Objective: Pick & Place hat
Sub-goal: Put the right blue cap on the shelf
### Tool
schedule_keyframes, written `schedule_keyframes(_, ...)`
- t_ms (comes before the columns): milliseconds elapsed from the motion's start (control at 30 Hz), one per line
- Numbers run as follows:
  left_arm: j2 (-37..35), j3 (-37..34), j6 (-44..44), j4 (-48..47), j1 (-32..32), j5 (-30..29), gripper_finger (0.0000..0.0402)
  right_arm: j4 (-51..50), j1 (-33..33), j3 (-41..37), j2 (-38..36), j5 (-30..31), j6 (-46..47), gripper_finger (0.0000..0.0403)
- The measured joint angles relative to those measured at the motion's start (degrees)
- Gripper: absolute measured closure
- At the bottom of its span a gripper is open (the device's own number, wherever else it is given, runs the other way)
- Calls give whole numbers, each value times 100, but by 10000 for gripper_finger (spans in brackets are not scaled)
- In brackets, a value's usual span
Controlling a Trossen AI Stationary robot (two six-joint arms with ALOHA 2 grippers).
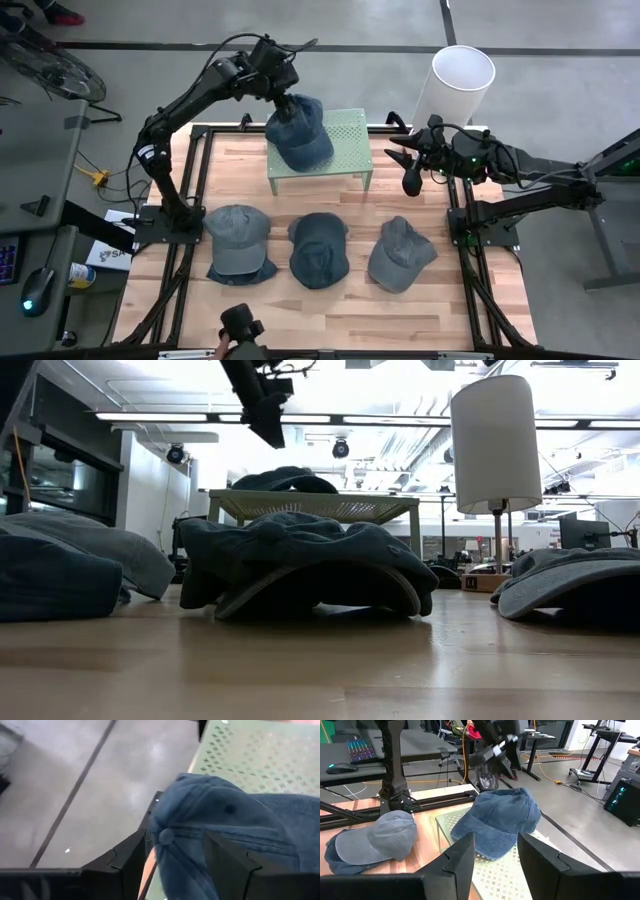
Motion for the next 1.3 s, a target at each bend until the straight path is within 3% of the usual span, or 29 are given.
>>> schedule_keyframes(100, -112, 0, -454, -30, 0, 4, 212, 0, 0, 0, 0, -4, 2, 261)
schedule_keyframes(200, -221, 0, -1137, -117, -117, 445, 211, 0, 0, 0, 0, -4, 2, 261)
schedule_keyframes(333, -240, 0, -1086, -249, -665, 858, 211, 2, 0, 0, 0, 29, -18, 261)
schedule_keyframes(400, -206, 0, -985, -272, -1077, 547, 211, 0, -2, 0, 0, 44, -50, 261)
schedule_keyframes(600, -47, -2, -1419, -283, -2246, -1330, 211, 0, 0, 0, 0, 60, -128, 261)
schedule_keyframes(800, 232, -2, -1858, -357, -3170, -2821, 211, -2, -2, 0, 0, 63, -146, 261)
schedule_keyframes(1133, 826, -2, -3281, -902, -3746, -3368, 211, 2, 0, -2, -19, 263, -150, 261)
schedule_keyframes(1300, 918, -2, -3375, -895, -3838, -3146, 211, -34, -2, -2, -119, 501, -141, 261)
